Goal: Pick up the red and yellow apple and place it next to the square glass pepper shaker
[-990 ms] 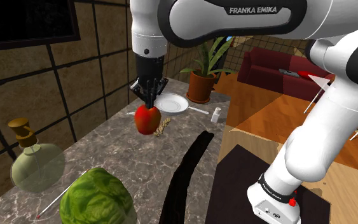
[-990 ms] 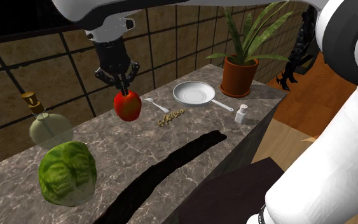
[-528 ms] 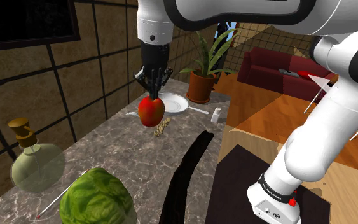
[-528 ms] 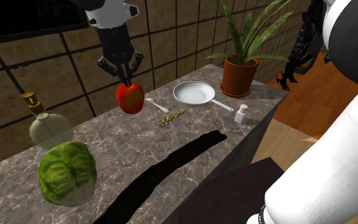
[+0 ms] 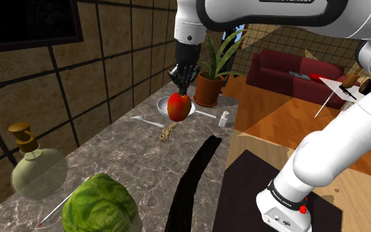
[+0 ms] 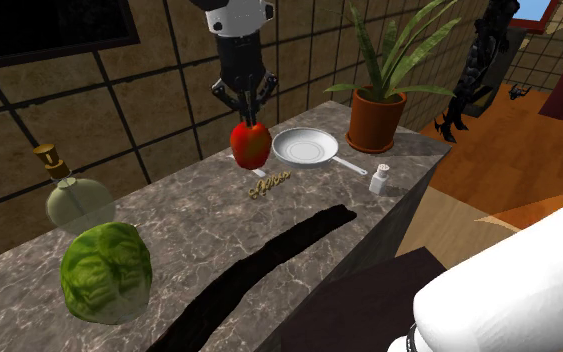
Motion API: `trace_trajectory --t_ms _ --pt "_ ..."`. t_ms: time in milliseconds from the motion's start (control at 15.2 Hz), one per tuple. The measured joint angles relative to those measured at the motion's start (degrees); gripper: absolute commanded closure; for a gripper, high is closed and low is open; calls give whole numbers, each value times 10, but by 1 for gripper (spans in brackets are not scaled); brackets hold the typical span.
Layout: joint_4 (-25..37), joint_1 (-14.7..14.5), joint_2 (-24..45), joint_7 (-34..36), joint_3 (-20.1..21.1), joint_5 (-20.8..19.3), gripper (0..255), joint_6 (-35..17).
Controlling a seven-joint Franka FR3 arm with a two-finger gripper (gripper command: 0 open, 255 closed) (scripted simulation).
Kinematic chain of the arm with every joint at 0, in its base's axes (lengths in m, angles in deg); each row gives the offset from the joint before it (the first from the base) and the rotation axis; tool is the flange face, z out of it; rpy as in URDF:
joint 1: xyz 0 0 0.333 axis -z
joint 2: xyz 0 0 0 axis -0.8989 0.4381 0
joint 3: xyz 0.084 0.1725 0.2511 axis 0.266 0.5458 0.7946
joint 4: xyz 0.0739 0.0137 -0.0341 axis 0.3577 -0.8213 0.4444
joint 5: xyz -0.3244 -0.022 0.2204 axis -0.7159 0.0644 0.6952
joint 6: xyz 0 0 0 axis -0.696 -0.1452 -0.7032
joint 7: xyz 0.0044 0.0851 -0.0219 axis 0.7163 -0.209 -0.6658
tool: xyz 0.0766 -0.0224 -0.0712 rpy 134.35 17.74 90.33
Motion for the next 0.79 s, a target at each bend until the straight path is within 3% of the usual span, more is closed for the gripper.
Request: trace_trajectory --t_ms 792 --pt "-95 54 -89 -182 -126 -8 255 -12"
